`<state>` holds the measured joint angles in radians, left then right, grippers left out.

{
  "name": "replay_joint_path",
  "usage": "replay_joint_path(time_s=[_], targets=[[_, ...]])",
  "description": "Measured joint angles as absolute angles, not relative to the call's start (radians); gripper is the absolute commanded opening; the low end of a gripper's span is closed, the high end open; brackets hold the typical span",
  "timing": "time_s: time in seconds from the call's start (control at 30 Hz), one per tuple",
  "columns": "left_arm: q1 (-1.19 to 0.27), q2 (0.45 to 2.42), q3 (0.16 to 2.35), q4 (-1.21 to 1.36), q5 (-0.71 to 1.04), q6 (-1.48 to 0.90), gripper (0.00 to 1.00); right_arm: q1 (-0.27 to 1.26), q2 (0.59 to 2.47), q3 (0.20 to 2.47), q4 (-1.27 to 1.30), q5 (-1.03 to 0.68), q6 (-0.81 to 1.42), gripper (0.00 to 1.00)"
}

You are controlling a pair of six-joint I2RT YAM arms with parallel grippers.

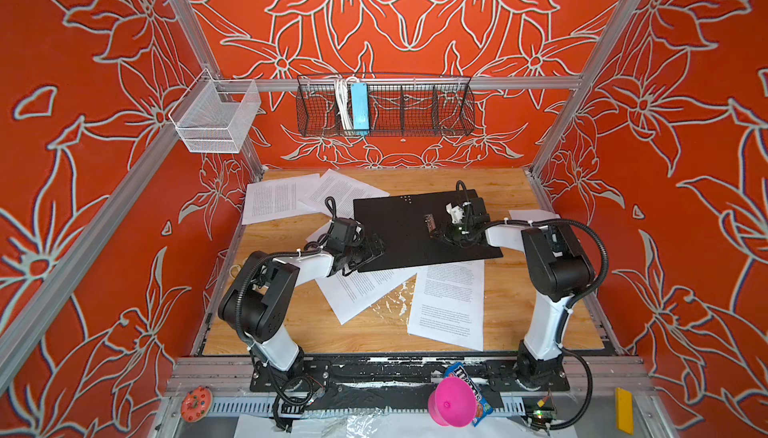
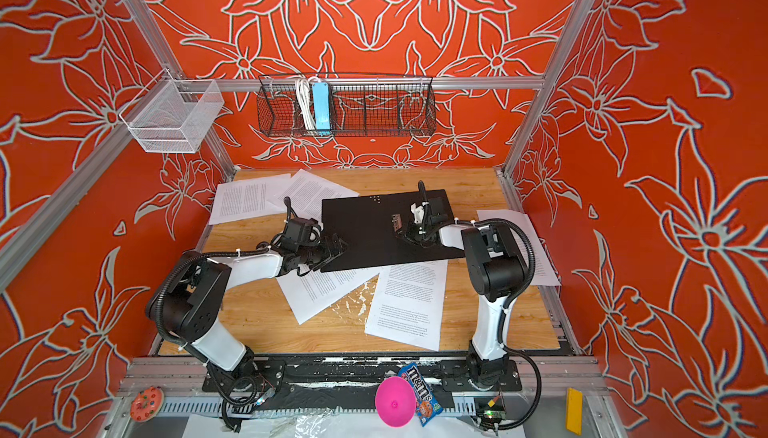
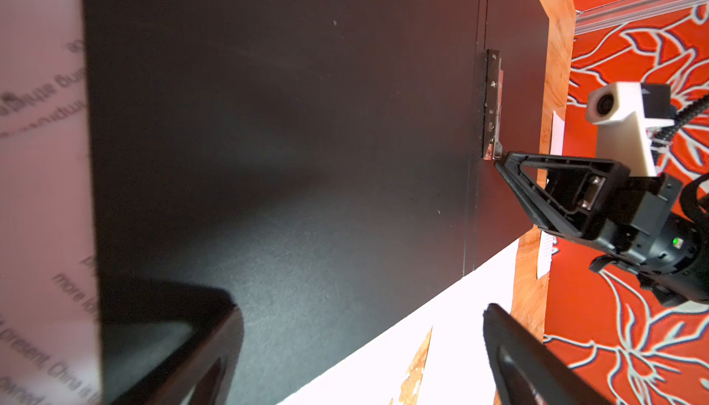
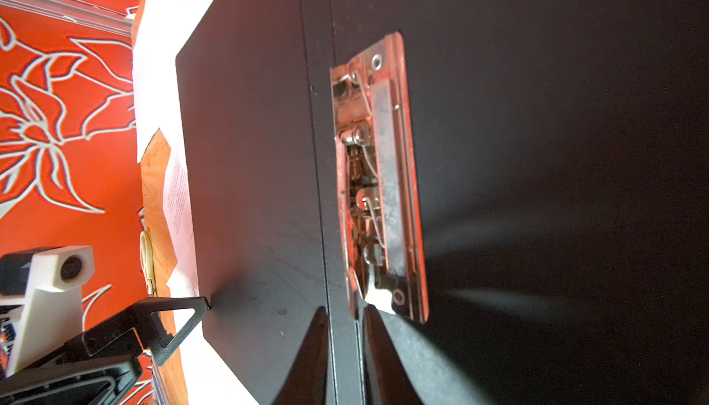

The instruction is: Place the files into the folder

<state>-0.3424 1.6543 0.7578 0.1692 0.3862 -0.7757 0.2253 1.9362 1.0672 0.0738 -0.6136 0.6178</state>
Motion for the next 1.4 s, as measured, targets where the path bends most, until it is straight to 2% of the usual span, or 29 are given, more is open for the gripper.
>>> replay_joint_path(time_s=[1.07,1.33,1.4], targets=[[-0.348,1.666,0.772,0.165,0.386,-0.779,0.98,0.225,1.986,1.133,0.025,-0.611,0.602,0.11],[-0.348,1.666,0.772,0.163,0.385,-0.779,0.98,0.225,1.988,1.135,0.026,-0.611,0.590,0.00],[-0.348,1.666,0.773,0.160,0.383,-0.779,0.98,0.225,1.988,1.135,0.026,-0.611,0.579,0.00]])
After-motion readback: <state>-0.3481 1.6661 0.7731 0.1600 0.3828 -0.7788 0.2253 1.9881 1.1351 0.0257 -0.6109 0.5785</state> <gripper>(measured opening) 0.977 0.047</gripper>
